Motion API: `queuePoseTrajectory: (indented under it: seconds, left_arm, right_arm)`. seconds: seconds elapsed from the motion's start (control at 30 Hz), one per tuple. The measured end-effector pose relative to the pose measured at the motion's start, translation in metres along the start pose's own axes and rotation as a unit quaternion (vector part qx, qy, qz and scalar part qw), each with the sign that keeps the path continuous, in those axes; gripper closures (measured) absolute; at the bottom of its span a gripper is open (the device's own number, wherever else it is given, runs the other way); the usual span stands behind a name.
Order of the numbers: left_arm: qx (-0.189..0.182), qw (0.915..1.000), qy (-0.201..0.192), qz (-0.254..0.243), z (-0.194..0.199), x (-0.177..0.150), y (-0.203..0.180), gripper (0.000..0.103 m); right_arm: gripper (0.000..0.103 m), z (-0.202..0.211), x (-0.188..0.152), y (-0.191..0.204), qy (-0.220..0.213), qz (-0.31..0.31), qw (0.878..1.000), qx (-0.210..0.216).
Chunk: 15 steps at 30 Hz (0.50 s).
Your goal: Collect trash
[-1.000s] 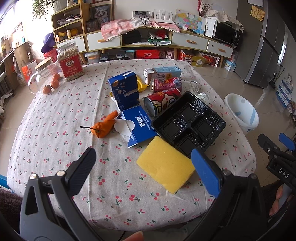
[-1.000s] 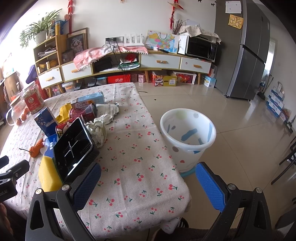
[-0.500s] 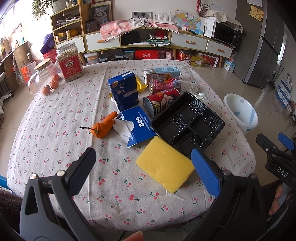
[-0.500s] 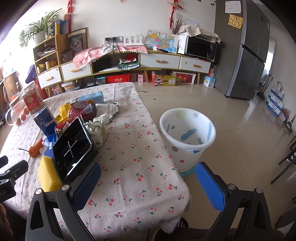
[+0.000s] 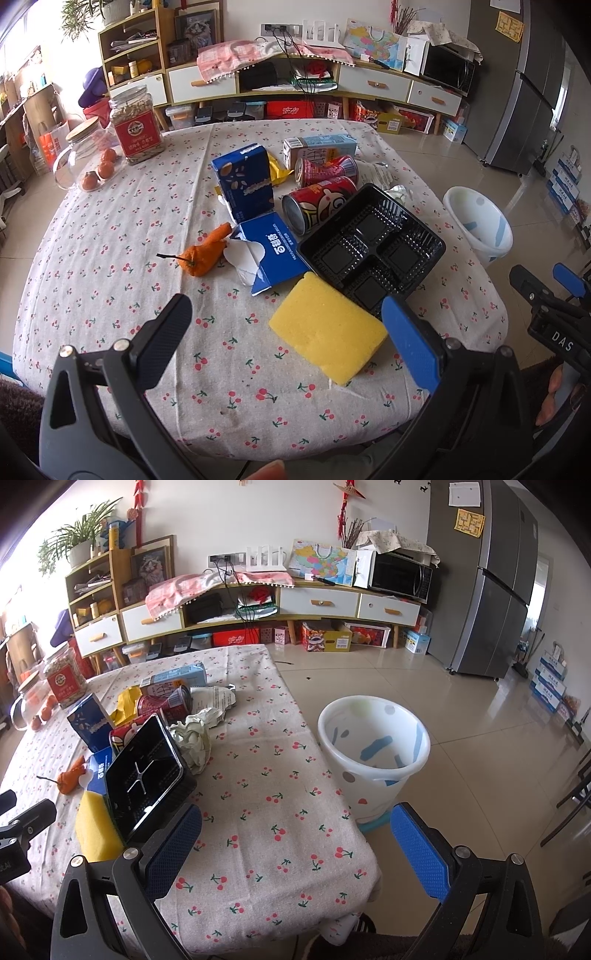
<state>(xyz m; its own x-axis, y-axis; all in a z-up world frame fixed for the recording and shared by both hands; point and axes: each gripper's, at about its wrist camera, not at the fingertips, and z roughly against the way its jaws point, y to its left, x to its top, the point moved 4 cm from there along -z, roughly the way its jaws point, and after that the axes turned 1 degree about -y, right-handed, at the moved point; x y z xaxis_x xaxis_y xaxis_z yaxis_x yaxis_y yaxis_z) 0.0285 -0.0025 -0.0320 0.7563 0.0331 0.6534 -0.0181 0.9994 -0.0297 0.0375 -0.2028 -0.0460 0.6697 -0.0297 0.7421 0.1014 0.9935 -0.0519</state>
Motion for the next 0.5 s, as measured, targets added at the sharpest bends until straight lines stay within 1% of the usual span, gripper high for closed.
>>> queuePoseTrajectory:
  seconds: [0.23, 0.4, 0.5]
  left_arm:
    - [0.001, 1.0, 0.0, 0.0, 0.0, 0.001, 0.004, 0.001]
    - [0.003, 0.9999, -0.01, 0.0, 0.002, 0.004, 0.007, 0.001]
    - [0.005, 0.9999, -0.013, 0.0, 0.002, 0.007, 0.01, 0.001]
  right_arm:
    - [0.0, -0.001, 0.0, -0.001, -0.001, -0.003, 1.0, 0.0]
    - [0.0, 0.006, 0.007, -0.003, -0.016, 0.002, 1.0, 0.011]
    - [0.0, 0.008, 0.012, -0.002, -0.019, 0.007, 1.0, 0.013]
